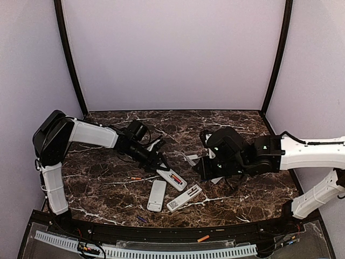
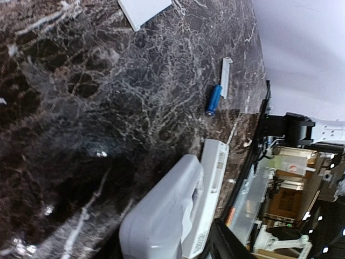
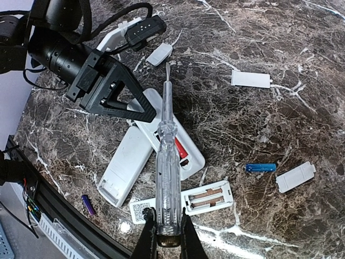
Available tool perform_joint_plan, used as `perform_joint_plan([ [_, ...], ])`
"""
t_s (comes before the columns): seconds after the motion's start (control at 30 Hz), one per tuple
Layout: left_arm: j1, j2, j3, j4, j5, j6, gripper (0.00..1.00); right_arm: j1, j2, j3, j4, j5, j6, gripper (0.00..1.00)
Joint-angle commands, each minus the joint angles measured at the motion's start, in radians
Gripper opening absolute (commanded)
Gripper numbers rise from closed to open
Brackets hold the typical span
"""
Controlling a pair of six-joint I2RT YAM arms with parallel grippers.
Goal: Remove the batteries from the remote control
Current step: Place the remote control without the battery cover at the center of the board, then pass from the right arm to the left
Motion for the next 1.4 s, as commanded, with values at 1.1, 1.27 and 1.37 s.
perform_joint_plan([
  [1.1,-0.094,-0.503,-0.222,0.299,-0.008,-0.634,0.77,0.133,0.002,0.108,0.048,0.127,-0.555,0.0],
  [1.27,-0.097,-0.493,-0.243,0.341,-0.009,-0.666,0.53,0.139,0.007,0.107,0.078,0.134,-0.569,0.0],
  [1.37,-0.097,-0.48,-0.26,0.363,-0.011,-0.689,0.47,0.146,0.006,0.107,0.089,0.14,-0.574,0.0],
])
